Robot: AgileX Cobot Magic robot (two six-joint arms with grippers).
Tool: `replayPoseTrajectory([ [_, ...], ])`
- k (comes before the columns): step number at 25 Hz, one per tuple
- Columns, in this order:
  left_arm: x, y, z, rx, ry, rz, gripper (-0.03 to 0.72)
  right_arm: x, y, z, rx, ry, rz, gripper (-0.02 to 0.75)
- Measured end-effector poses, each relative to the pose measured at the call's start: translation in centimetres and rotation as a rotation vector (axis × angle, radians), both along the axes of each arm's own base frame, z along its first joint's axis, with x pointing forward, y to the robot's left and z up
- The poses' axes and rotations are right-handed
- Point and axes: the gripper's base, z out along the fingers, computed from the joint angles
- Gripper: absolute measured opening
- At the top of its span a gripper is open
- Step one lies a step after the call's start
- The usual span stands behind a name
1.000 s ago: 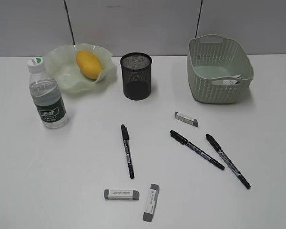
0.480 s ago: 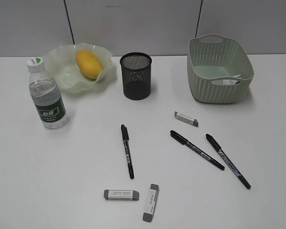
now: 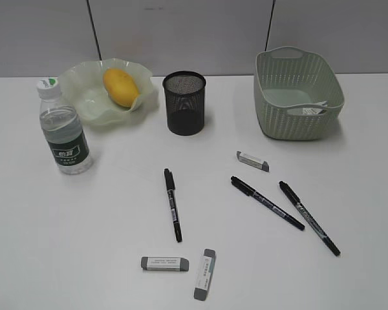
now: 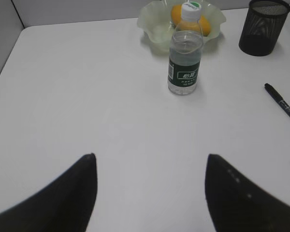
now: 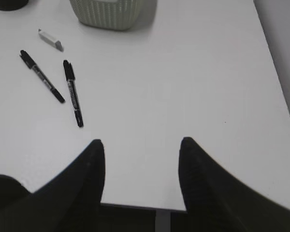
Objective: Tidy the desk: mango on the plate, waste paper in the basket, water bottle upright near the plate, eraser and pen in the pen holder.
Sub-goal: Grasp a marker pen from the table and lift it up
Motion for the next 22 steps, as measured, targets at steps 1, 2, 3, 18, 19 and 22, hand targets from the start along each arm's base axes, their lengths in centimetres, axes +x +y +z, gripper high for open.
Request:
replayPoseTrajectory([
  [1,0.0,0.0,0.0,0.0,0.001,0.0,0.527,0.4,0.1,0.2,-0.003,0.033,0.003,0.403],
  [2,0.0,0.0,0.0,0.0,0.001,0.0,0.527,0.8,0.1,0.4,-0.007,0.062,0.005,0.403],
  [3,0.0,0.0,0.0,0.0,0.001,0.0,0.526,1.4,0.2,0.7,-0.008,0.097,0.008,0.403],
  [18,0.0,0.0,0.0,-0.001,0.001,0.0,0.519,18.1,2.5,1.6,-0.074,0.71,0.145,0.385],
  [19,0.0,0.0,0.0,-0.001,0.001,0.0,0.517,19.2,2.7,1.3,-0.079,0.736,0.155,0.385],
  [22,0.0,0.0,0.0,-0.001,0.0,0.0,0.516,21.9,4.1,0.2,-0.113,0.785,0.206,0.385],
])
